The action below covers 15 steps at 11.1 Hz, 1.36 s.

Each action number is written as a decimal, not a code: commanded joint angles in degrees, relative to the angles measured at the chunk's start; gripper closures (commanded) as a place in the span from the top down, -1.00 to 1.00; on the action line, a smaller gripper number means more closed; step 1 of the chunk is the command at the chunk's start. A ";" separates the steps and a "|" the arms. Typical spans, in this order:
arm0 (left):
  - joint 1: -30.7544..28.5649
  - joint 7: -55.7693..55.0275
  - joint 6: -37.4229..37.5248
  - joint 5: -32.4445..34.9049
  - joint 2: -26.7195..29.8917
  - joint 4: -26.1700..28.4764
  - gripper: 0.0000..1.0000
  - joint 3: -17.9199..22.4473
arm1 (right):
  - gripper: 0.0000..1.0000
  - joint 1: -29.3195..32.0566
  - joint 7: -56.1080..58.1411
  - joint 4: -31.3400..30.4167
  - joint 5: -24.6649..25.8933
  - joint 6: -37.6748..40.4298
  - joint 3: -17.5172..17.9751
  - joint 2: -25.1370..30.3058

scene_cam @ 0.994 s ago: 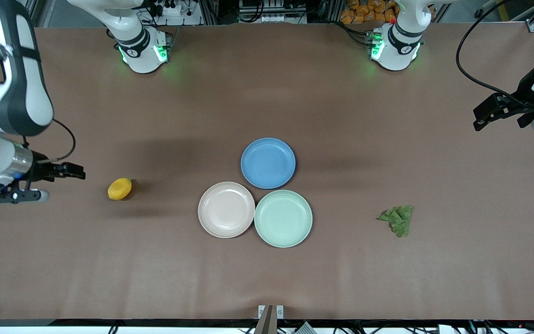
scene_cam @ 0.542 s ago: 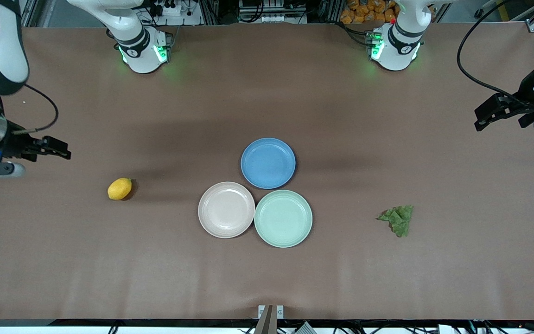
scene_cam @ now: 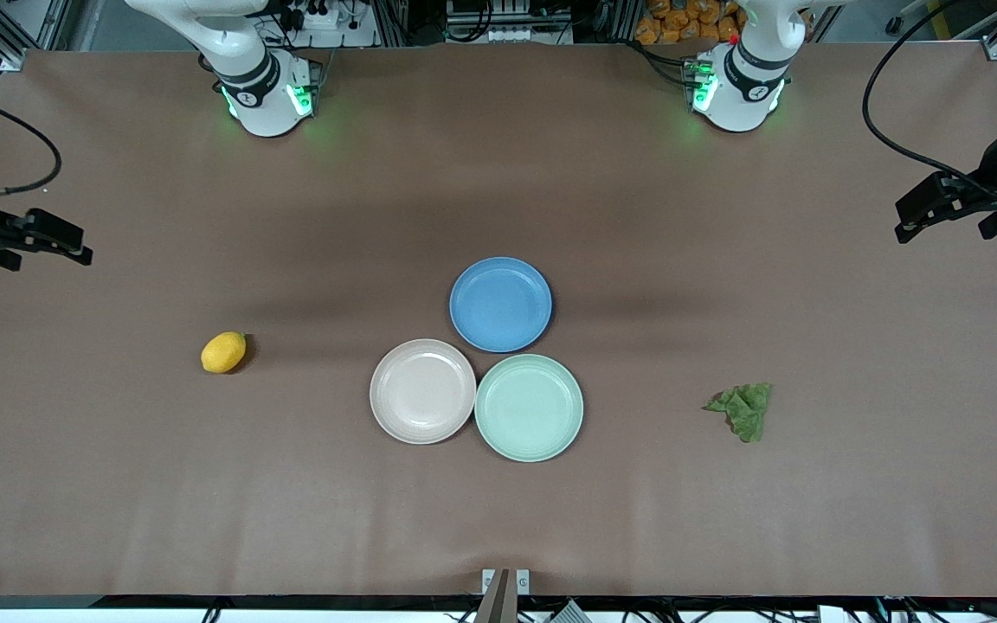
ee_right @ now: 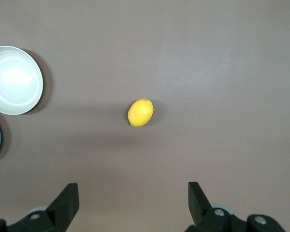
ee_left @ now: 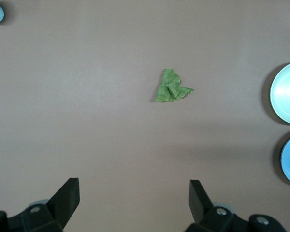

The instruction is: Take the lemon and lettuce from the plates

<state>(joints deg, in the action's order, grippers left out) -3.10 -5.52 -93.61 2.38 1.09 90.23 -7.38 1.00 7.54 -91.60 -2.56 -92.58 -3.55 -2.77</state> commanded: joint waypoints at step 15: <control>-0.51 1.74 0.35 -2.45 0.32 -1.63 1.00 -0.27 | 1.00 -1.96 -1.39 7.40 3.18 9.18 -0.49 -0.74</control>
<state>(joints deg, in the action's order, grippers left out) -3.05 -5.38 -93.66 2.38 1.09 89.16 -7.78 -0.21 7.27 -85.08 -0.72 -82.68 -3.46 -3.02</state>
